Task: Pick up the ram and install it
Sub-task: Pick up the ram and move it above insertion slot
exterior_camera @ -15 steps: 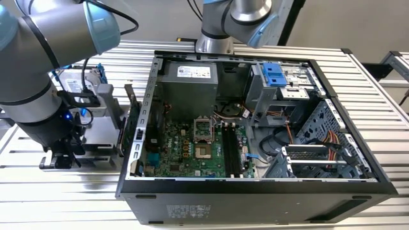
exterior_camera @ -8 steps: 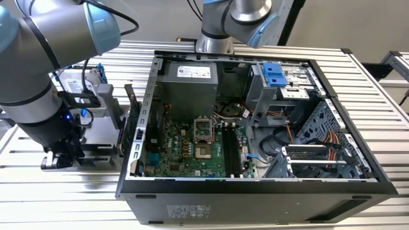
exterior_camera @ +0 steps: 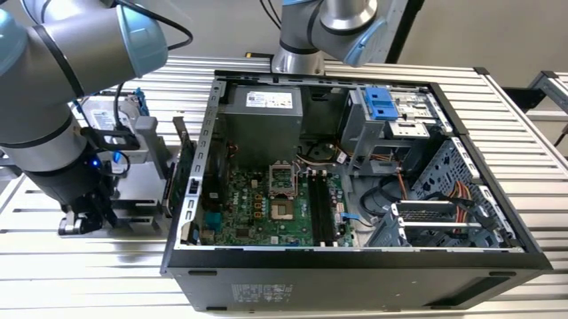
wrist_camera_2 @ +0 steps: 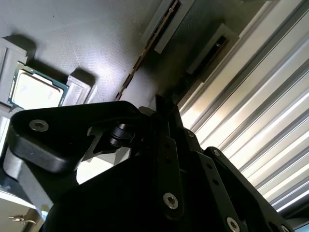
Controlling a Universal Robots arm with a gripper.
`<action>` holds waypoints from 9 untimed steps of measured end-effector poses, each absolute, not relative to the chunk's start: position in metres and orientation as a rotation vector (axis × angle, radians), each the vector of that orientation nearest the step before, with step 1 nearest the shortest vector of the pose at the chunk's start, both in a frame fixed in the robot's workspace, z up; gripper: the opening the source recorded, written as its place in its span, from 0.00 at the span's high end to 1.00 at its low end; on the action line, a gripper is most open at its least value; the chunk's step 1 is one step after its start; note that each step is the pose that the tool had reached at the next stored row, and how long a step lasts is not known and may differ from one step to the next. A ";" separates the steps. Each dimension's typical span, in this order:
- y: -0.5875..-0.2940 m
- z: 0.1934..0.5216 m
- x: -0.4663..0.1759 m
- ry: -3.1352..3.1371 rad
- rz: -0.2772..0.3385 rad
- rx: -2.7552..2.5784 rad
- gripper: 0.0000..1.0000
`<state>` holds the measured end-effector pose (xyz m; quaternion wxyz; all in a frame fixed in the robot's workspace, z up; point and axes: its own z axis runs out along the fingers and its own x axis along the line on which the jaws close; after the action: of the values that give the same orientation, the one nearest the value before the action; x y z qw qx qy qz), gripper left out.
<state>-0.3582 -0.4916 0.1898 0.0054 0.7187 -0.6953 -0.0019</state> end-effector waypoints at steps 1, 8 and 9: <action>-0.492 0.190 -0.358 -2.177 -0.006 2.250 1.00; -0.492 0.189 -0.358 -2.176 -0.007 2.250 1.00; -0.492 0.189 -0.358 -2.176 -0.007 2.250 1.00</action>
<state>-0.3583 -0.4916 0.1886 0.0057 0.7187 -0.6953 -0.0021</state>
